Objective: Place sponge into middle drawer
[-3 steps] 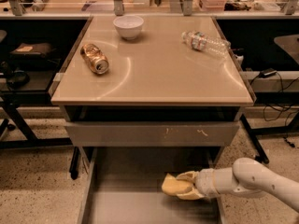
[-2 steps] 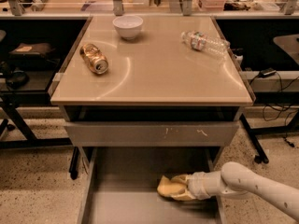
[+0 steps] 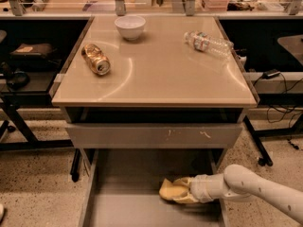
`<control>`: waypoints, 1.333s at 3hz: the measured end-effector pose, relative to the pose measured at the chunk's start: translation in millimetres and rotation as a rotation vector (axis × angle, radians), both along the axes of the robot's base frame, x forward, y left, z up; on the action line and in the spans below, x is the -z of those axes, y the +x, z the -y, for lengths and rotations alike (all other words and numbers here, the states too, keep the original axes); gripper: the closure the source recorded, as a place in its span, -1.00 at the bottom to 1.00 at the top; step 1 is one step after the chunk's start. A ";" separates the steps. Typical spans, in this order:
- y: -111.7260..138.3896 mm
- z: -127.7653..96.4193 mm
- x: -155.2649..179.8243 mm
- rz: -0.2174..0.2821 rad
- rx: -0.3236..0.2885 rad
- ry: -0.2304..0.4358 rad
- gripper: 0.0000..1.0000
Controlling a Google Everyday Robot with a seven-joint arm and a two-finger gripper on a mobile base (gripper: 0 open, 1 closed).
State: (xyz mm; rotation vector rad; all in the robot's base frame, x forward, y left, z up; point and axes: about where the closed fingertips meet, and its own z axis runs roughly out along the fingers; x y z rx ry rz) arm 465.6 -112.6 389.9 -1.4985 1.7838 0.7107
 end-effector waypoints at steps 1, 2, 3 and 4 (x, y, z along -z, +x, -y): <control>0.0 0.0 0.0 0.000 0.000 0.000 0.14; 0.0 -0.1 0.0 0.000 0.000 0.000 -0.33; 0.0 -0.1 0.0 0.000 0.000 0.000 -0.78; 0.0 -0.1 0.0 0.000 0.000 0.000 -1.00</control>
Offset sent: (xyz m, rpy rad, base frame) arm 0.0000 0.0000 0.0000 0.0000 0.0000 0.0000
